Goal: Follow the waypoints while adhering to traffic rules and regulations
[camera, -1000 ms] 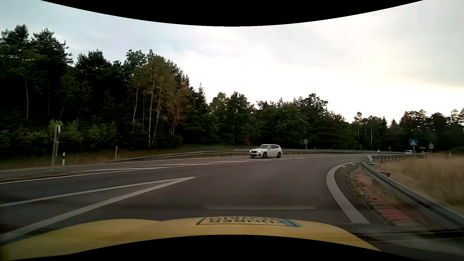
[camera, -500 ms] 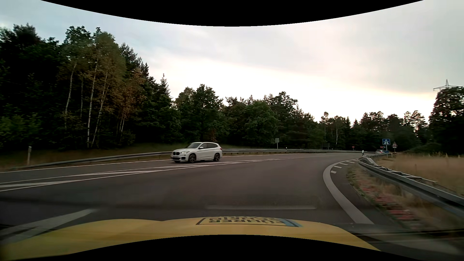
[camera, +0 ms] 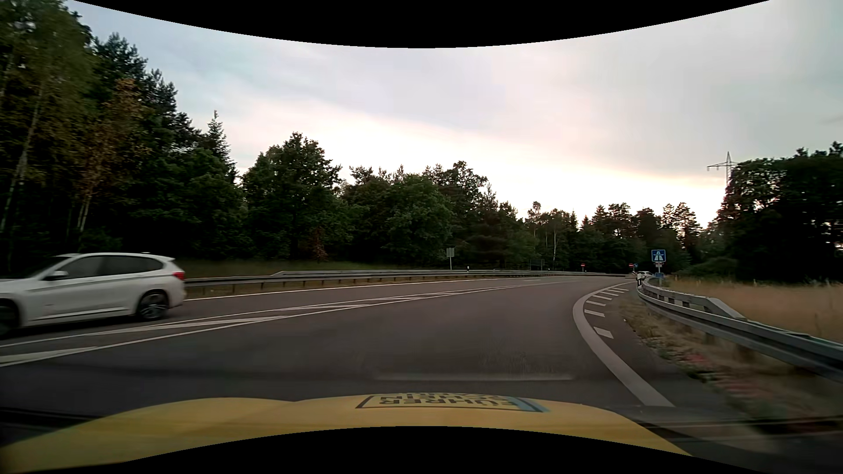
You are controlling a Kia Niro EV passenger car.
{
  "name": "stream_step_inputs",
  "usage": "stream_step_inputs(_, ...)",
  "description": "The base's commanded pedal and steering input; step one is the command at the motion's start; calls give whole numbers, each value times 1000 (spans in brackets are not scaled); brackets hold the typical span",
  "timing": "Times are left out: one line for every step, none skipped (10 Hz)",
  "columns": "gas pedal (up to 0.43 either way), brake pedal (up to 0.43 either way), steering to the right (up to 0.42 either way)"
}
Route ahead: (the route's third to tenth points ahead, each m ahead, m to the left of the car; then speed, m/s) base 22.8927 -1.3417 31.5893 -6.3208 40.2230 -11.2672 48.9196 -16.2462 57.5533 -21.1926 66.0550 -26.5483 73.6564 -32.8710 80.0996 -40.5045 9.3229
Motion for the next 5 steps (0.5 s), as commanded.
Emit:
stream_step_inputs(169, 0, 129)
stream_step_inputs(169, 0, 126)
stream_step_inputs(169, 0, 121)
stream_step_inputs(169, 0, 115)
stream_step_inputs(169, 0, 109)
